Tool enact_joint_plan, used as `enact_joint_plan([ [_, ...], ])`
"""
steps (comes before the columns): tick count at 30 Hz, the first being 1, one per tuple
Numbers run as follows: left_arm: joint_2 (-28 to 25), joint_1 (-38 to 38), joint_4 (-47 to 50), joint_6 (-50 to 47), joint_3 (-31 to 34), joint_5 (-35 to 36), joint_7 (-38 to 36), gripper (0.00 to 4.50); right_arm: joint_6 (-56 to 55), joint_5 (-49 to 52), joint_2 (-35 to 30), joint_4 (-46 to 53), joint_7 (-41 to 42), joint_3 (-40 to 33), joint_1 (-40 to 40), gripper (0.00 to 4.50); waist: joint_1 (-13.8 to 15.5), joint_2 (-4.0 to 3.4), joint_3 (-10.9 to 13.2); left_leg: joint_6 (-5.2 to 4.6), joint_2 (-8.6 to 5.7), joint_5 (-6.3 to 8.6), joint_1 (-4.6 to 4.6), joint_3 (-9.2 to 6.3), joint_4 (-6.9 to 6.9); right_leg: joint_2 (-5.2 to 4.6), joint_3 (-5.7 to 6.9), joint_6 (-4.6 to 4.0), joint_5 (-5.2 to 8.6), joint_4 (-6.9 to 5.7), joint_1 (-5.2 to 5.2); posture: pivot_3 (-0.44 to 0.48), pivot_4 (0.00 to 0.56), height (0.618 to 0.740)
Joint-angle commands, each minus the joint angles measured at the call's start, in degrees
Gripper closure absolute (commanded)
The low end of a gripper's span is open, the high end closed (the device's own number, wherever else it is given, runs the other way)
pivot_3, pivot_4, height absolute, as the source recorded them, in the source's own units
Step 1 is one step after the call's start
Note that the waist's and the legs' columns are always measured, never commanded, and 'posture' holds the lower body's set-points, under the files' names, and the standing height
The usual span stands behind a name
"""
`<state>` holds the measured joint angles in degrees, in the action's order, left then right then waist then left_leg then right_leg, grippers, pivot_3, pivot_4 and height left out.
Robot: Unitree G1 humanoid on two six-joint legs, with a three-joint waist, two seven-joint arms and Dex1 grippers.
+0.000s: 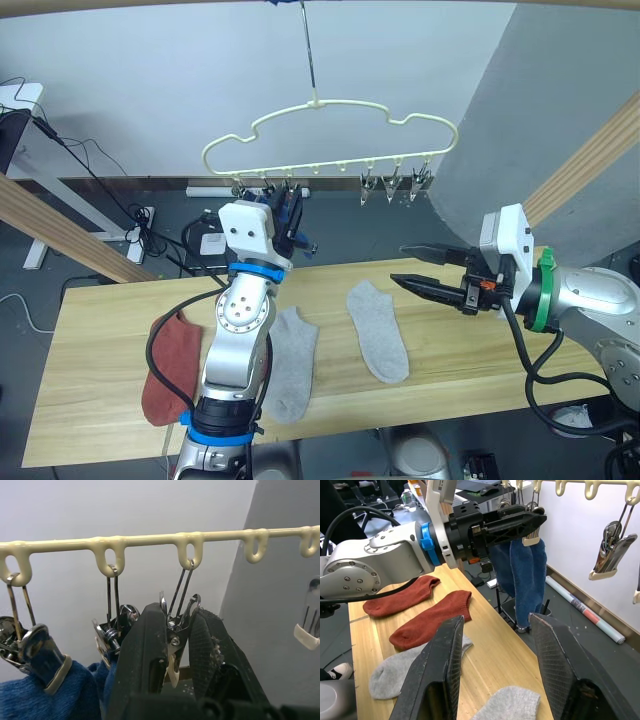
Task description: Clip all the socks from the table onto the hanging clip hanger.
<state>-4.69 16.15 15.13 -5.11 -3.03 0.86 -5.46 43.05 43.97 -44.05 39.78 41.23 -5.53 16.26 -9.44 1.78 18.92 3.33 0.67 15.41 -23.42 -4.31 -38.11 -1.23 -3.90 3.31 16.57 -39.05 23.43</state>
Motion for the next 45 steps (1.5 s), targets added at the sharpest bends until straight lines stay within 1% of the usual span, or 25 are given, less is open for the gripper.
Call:
enact_joint_plan([
  [1,-0.04,0.24,1.70,1.74,-0.16,-0.82,0.16,3.98,-0.43,0.44,-0.70,2.02,0.07,-0.40,-0.28,2.35,0.00,0.00,0.00,0.00,0.00,0.00,0.00,0.00,0.00,0.00,0.00,0.00,0.00,0.00,0.00,-0.327,0.306,0.740],
  [6,-0.30,0.24,1.82,2.06,-0.06,1.61,-2.26,3.98,-0.35,0.42,-0.77,2.04,-0.02,-0.36,-0.37,2.35,0.00,0.00,0.00,0.00,0.01,0.00,0.00,0.00,-0.01,0.00,0.00,0.00,0.00,-0.01,0.00,-0.327,0.307,0.740],
  [8,-0.18,0.19,1.85,2.17,0.17,1.24,-1.86,3.27,-0.38,0.36,-0.84,2.02,0.01,-0.35,-0.36,2.35,0.00,0.00,0.00,0.00,0.01,0.00,0.00,0.00,-0.01,0.00,0.00,0.00,0.00,-0.01,0.00,-0.330,0.307,0.740],
  [9,-0.24,0.22,1.76,2.20,0.12,0.75,-1.61,3.10,-0.39,0.36,-0.87,2.06,0.01,-0.39,-0.41,2.35,0.00,0.00,0.00,0.00,0.01,0.00,0.00,0.00,-0.01,0.00,0.00,0.00,0.00,-0.01,0.00,-0.330,0.307,0.740],
  [11,-0.24,0.27,1.66,2.29,-0.07,0.06,-1.19,2.51,-0.37,0.43,-0.97,2.14,0.02,-0.51,-0.54,2.35,-0.01,0.00,0.00,0.00,0.00,0.00,0.00,0.00,-0.01,0.00,0.00,0.00,0.00,-0.01,0.00,-0.330,0.307,0.740],
  [18,-0.01,0.54,1.94,1.78,0.01,-1.67,0.37,2.51,-0.57,0.36,-1.13,2.09,-0.02,-0.58,-0.66,2.35,-0.01,0.00,0.00,0.00,0.00,0.00,0.00,0.00,-0.02,0.00,0.00,0.00,0.00,-0.02,-0.01,-0.330,0.307,0.740],
  [34,0.42,1.03,4.28,-1.77,-0.52,-2.84,1.40,2.51,-1.00,0.27,-0.97,1.57,0.51,-0.37,-0.73,2.35,-0.01,0.01,-0.01,-0.01,0.01,-0.01,0.00,-0.01,-0.04,0.00,0.01,0.00,-0.01,-0.04,-0.01,-0.319,0.301,0.740],
  [37,0.41,1.08,4.31,-1.78,-0.43,-2.80,1.43,3.10,-0.98,0.29,-1.00,1.62,0.60,-0.36,-0.83,2.35,-0.01,0.01,-0.01,-0.01,0.01,-0.01,0.00,-0.01,-0.05,0.00,0.01,0.01,-0.01,-0.04,-0.01,-0.319,0.301,0.740],
  [40,0.40,0.96,4.47,-1.80,-0.47,-2.70,1.32,3.86,-0.91,0.40,-1.00,1.72,0.60,-0.40,-0.87,2.35,-0.01,0.01,-0.01,-0.01,0.00,-0.01,0.00,-0.01,-0.05,0.00,0.01,0.01,-0.01,-0.04,-0.01,-0.320,0.301,0.740],
  [42,0.40,0.93,4.56,-1.76,-0.45,-2.69,1.32,4.20,-0.86,0.46,-1.06,1.73,0.68,-0.43,-0.92,2.35,-0.01,0.01,-0.01,-0.01,0.00,-0.01,0.00,-0.01,-0.05,0.00,0.01,0.01,-0.01,-0.04,-0.02,-0.320,0.301,0.740],
  [43,0.39,0.87,4.64,-1.76,-0.44,-2.68,1.31,4.27,-0.84,0.49,-1.07,1.80,0.67,-0.45,-0.98,2.35,-0.01,0.01,-0.01,-0.01,0.00,-0.01,0.00,-0.01,-0.06,0.00,0.01,0.01,-0.01,-0.05,-0.02,-0.319,0.299,0.740],
  [45,0.33,0.76,4.72,-1.82,-0.45,-2.71,1.28,4.28,-0.90,0.37,-1.08,1.81,0.69,-0.42,-1.07,2.35,-0.01,0.01,-0.02,-0.01,0.00,-0.01,0.00,-0.01,-0.06,0.00,0.01,0.01,-0.01,-0.05,-0.02,-0.319,0.299,0.740],
])
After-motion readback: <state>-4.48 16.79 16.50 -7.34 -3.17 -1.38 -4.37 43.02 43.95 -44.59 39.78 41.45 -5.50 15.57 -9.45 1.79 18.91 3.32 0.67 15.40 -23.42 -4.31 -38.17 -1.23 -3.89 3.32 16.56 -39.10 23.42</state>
